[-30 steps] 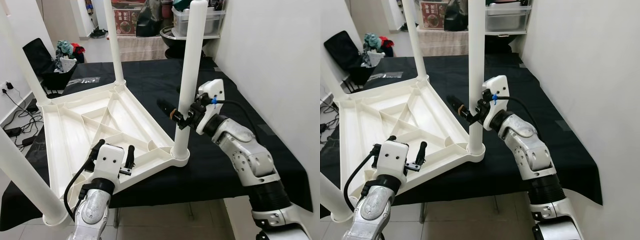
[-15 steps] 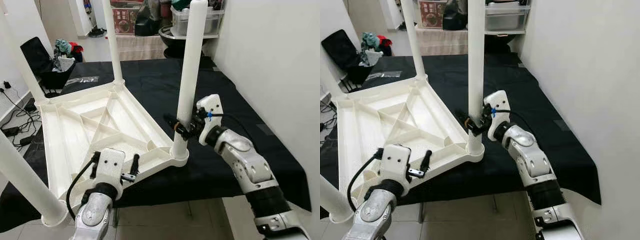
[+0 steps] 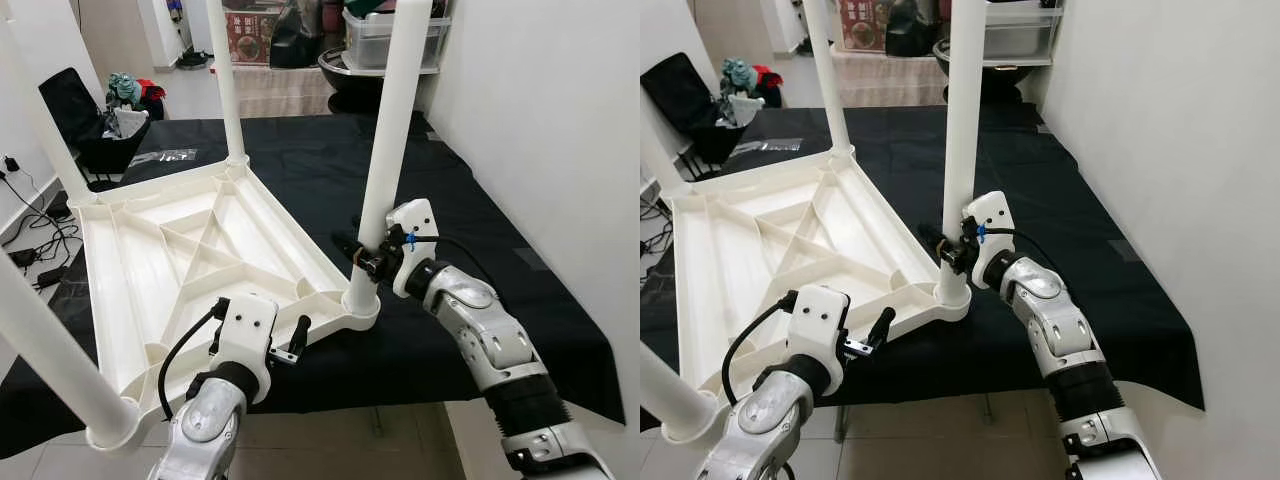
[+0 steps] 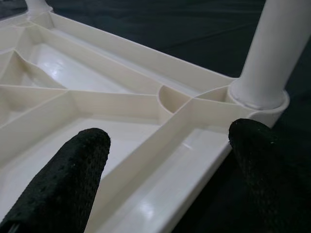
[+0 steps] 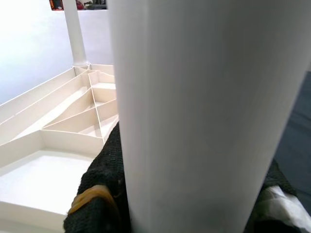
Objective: Building children table
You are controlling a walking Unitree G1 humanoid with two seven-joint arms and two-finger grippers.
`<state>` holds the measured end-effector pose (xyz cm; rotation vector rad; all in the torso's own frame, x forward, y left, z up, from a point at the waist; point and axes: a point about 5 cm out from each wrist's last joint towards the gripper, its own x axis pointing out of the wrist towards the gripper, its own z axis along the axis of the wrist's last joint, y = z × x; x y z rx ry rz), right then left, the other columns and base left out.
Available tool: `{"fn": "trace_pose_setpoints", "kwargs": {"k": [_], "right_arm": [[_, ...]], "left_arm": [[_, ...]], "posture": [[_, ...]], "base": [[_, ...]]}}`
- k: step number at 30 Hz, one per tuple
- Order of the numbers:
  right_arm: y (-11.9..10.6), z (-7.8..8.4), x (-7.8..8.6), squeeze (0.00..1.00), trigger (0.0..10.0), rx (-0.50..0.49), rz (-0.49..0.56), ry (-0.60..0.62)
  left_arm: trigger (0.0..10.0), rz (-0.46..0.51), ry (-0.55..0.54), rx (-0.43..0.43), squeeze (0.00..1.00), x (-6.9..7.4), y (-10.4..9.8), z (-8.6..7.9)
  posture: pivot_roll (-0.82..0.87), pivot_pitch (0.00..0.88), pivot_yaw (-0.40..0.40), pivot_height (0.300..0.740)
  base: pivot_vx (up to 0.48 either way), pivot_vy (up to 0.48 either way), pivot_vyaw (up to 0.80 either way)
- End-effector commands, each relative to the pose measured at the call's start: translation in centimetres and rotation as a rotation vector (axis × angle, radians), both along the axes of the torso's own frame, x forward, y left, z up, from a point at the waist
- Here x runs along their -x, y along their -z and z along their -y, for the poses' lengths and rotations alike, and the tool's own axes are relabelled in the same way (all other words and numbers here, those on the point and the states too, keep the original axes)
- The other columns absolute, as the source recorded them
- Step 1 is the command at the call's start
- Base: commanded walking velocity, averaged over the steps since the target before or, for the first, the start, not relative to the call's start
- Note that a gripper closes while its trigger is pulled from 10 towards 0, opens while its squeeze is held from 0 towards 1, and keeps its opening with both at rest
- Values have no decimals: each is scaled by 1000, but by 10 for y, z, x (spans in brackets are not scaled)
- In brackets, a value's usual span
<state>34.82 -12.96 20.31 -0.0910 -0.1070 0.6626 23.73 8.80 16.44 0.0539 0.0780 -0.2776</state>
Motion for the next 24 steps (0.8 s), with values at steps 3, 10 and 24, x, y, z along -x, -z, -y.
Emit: {"fn": "trace_pose_setpoints", "kwargs": {"k": [3, 10, 24], "right_arm": [[1, -1, -3, 0, 0, 19, 10, 18], [1, -3, -4, 0, 0, 18, 17, 16], [-3, 9, -12, 0, 0, 36, 44, 84]], "left_arm": [[10000, -127, 155, 95, 0, 12, 2, 28], [10000, -258, 213, 169, 0, 20, 12, 37], [10000, -440, 56, 161, 0, 22, 34, 10]], "posture": [[71, 111, -22, 740], [70, 106, -21, 740], [76, 95, -23, 740]], "base": [[0, 0, 0], [0, 0, 0], [0, 0, 0]]}}
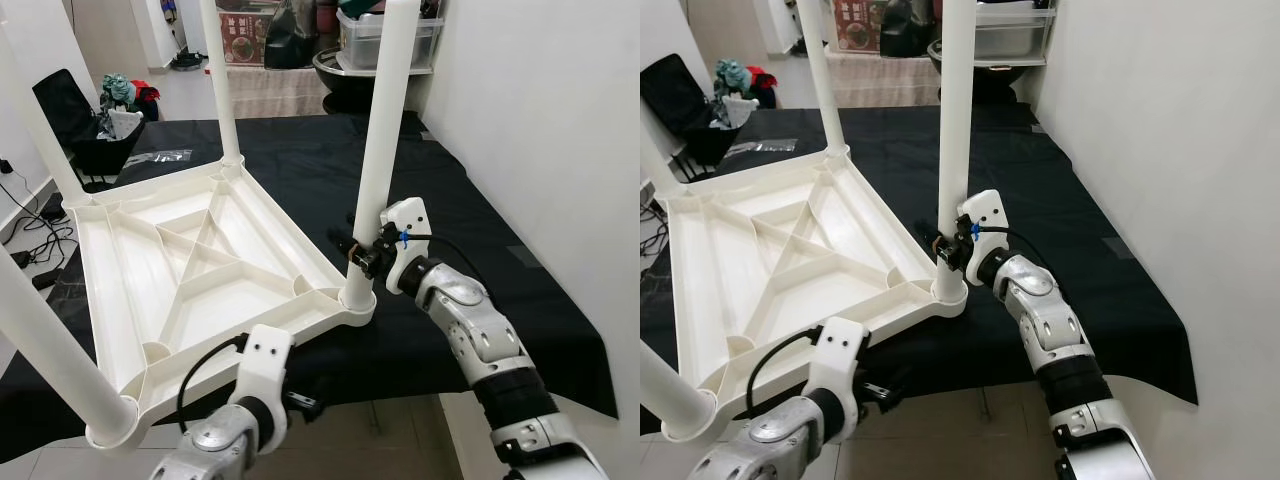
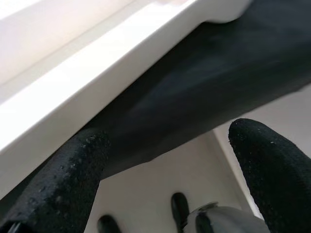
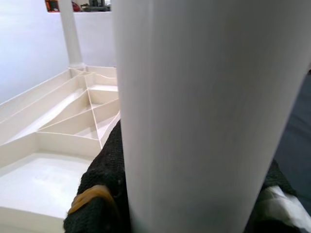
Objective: Building children table
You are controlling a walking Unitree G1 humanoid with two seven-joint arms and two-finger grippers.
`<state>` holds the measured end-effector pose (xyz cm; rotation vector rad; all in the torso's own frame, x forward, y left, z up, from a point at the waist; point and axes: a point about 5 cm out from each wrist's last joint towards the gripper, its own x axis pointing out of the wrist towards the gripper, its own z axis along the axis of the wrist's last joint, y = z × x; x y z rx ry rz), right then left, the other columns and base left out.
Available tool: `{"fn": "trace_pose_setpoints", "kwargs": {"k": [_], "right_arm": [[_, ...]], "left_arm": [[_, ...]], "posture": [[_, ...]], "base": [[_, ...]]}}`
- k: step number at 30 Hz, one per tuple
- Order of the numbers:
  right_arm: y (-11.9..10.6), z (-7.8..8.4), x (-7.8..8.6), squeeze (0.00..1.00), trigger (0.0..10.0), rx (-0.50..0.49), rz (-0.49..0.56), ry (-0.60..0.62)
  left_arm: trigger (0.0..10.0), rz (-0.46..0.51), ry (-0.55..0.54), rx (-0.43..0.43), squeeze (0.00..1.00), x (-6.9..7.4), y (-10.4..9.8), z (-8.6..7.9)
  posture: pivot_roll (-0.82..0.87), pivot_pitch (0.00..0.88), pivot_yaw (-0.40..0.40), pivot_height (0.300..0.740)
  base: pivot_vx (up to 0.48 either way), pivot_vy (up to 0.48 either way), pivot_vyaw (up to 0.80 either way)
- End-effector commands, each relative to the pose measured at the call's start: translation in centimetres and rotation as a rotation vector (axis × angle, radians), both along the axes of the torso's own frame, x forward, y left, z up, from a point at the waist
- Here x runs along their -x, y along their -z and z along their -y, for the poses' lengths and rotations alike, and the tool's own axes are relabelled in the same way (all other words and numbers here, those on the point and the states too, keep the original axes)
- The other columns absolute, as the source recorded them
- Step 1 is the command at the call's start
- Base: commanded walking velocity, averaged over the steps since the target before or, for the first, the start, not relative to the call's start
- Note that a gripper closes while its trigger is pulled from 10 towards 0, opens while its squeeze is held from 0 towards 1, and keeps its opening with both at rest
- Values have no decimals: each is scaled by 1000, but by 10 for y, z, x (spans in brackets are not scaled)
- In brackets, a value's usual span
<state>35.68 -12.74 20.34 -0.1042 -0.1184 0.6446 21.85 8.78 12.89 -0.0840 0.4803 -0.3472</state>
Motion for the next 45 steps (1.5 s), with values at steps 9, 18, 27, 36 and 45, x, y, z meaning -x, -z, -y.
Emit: {"fn": "trace_pose_setpoints", "kwargs": {"k": [9, 18, 27, 36, 45], "right_arm": [[-6, 45, -12, 0, 0, 54, 27, 195], [2, 92, -3, 0, 0, 134, -14, 240], [11, 120, 19, 0, 0, 141, -94, 141], [18, 99, 43, 0, 0, 77, -168, -111], [23, 75, 49, 0, 0, 45, -175, -193]], "left_arm": [[10000, -125, -131, -43, 0, 8, 14, -19], [10000, -117, -203, -66, 0, 0, 11, -43], [10000, -131, -269, -123, 0, -3, 10, -73], [10000, -94, -405, -194, 0, -14, -3, -120], [10000, -36, -439, -267, 0, -19, -11, -125]], "posture": [[77, 94, -27, 740], [75, 95, -20, 740], [73, 100, -14, 740], [81, 101, -13, 740], [81, 97, -17, 740]], "base": [[0, 0, 0], [0, 0, 0], [0, 0, 0], [0, 0, 0], [0, 0, 0]]}}
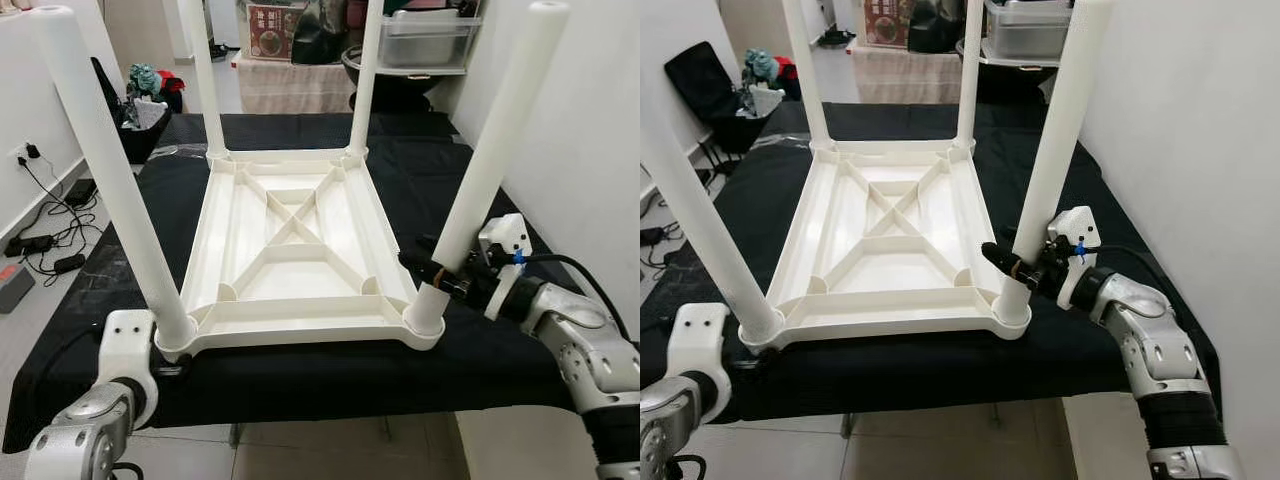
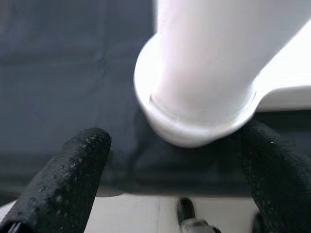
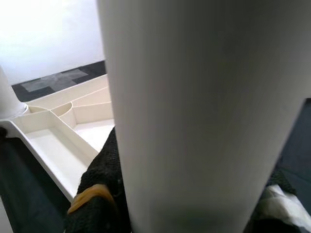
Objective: Building children table
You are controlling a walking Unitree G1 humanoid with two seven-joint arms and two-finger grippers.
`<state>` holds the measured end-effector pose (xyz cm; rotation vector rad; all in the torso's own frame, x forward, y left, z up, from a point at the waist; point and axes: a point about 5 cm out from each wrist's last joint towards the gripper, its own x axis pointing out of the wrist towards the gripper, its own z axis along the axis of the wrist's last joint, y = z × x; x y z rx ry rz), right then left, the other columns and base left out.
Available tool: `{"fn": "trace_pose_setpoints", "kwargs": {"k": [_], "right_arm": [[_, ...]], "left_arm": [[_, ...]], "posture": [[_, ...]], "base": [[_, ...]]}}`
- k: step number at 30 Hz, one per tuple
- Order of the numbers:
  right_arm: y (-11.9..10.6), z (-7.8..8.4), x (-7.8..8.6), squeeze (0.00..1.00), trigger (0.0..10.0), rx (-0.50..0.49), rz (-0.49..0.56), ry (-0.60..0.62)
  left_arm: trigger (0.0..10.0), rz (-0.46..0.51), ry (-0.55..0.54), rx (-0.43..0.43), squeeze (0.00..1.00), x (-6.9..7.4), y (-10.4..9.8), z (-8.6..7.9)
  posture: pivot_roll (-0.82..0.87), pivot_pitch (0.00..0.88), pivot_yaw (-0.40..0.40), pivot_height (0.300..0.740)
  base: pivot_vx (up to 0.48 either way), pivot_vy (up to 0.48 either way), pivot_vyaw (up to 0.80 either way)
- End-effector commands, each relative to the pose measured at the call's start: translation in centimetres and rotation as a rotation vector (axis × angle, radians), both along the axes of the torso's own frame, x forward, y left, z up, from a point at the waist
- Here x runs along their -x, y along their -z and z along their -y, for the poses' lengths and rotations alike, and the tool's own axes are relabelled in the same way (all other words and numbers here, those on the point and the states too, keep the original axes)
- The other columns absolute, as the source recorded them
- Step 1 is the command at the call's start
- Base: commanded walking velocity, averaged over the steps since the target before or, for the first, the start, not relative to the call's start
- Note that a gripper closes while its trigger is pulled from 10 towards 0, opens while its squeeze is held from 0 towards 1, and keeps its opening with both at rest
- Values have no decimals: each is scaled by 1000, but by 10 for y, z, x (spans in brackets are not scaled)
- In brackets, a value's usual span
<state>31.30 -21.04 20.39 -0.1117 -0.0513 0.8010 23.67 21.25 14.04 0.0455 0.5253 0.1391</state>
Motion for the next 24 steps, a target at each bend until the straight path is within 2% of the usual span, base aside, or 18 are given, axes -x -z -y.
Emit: {"fn": "trace_pose_setpoints", "kwargs": {"k": [1, 3, 4, 5, 8, 11, 12, 14, 17, 22, 24], "right_arm": [[21, -14, 4, 0, 0, -1, -101, -41], [20, -17, 3, 0, 0, -11, -97, -42], [17, -23, 2, 0, 0, -17, -87, -45], [17, -23, 2, 0, 0, -17, -87, -45], [10, -48, -4, 0, 0, -76, -50, -37], [9, -53, -4, 0, 0, -89, -44, -39], [9, -60, -5, 0, 0, -97, -40, -49], [10, -64, -5, 0, 0, -100, -40, -56], [11, -76, -9, 0, 0, -122, -49, -68], [11, -87, -9, 0, 0, -143, -54, -99], [10, -89, -8, 0, 0, -140, -48, -112]], "left_arm": [[10000, 20, 18, -46, 0, -2, -2, 8], [10000, 34, 36, -60, 0, -3, -3, 13], [10000, 55, 61, -69, 0, -5, -5, 22], [10000, 55, 61, -69, 0, -5, -5, 22], [10000, 101, 153, 8, 0, -12, -5, 62], [10000, 110, 182, 15, 0, -14, -5, 71], [10000, 118, 204, 31, 0, -17, -5, 81], [10000, 122, 213, 45, 0, -19, -6, 86], [10000, 175, 255, 55, 0, -27, -13, 105], [10000, 214, 269, 40, 0, -33, -16, 114], [10000, 223, 254, 31, 0, -35, -16, 112]], "posture": [[81, 97, -17, 740], [80, 98, -18, 740], [75, 98, -16, 740], [75, 98, -16, 740], [75, 95, -21, 740], [75, 93, -18, 740], [74, 93, -16, 740], [74, 93, -16, 740], [68, 90, -18, 740], [72, 86, -17, 740], [68, 81, -14, 740]], "base": [[0, 0, 0], [0, 0, 0], [0, 0, 0], [0, 0, 0], [0, 0, 0], [0, 0, 0], [0, 0, 0], [0, 0, 0], [0, 0, 0], [0, 0, 0], [0, 0, 0]]}}
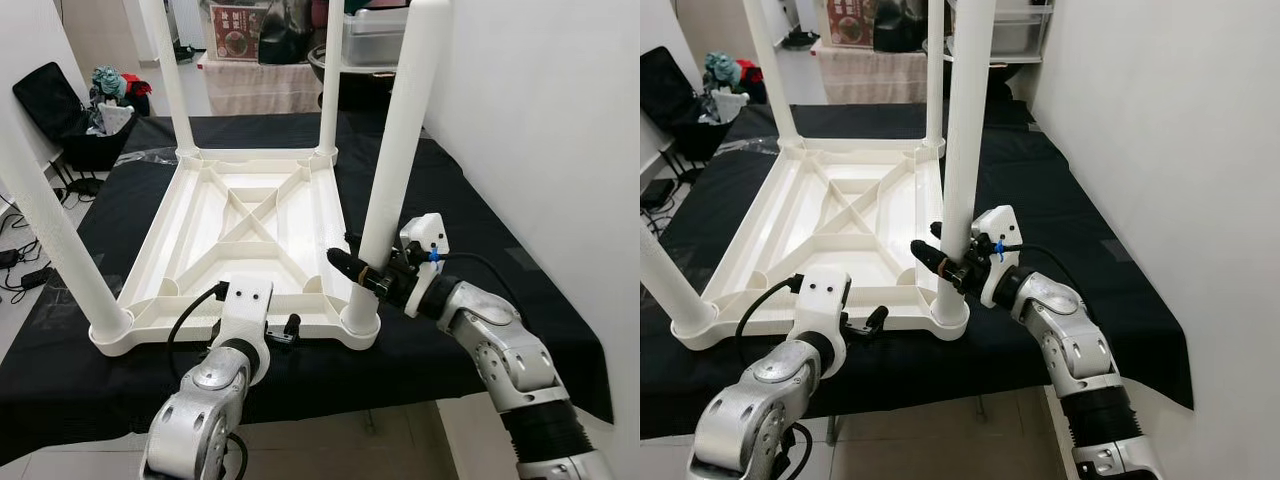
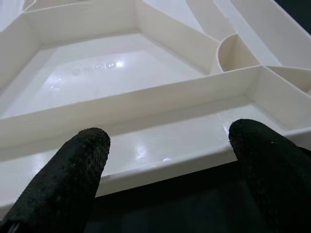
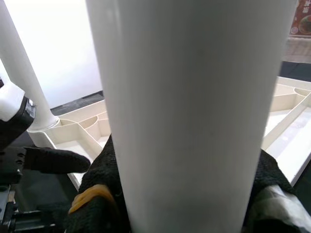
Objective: Building children table
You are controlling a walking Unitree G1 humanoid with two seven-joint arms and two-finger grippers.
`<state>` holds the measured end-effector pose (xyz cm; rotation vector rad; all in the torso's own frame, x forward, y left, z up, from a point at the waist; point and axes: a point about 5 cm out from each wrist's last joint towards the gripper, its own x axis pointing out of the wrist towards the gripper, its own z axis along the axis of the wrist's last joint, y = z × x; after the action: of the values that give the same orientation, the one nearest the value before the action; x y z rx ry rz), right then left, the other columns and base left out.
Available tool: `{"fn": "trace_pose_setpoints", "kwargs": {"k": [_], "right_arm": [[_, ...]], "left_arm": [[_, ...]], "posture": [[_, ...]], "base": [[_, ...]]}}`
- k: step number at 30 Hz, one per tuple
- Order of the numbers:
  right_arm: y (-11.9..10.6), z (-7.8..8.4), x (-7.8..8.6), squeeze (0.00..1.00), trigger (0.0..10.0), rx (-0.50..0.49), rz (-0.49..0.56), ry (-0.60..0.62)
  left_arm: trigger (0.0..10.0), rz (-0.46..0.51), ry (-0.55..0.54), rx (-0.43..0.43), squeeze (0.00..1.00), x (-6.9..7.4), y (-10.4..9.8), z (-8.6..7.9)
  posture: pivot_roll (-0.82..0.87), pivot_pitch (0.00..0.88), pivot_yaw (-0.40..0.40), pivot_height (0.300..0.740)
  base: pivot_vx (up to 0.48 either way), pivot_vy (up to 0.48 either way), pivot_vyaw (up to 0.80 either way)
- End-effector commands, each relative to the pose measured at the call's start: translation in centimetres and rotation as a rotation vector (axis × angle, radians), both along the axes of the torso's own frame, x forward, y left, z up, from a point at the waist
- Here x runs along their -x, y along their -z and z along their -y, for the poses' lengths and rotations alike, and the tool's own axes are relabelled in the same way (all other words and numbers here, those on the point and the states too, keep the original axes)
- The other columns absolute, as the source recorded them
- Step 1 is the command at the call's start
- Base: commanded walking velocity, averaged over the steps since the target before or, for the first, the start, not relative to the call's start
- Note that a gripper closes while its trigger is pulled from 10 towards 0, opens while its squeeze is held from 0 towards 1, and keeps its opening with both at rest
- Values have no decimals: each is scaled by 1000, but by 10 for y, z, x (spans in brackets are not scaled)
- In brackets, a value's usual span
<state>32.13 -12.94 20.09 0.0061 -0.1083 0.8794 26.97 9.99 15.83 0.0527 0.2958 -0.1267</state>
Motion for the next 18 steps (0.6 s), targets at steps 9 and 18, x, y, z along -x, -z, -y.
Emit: {"fn": "trace_pose_setpoints", "kwargs": {"k": [9, 18], "right_arm": [[3, -17, 4, 0, 10000, -15, -32, -52], [-10, -18, 1, 1000, 10000, -77, 15, -17]], "left_arm": [[10000, 76, -103, -79, 0, -20, -2, -23], [10000, 90, -105, -88, 0, -21, -3, -25]], "posture": [[62, 67, -10, 740], [61, 51, -9, 740]], "base": [[0, 0, 0], [0, 0, 0]]}}
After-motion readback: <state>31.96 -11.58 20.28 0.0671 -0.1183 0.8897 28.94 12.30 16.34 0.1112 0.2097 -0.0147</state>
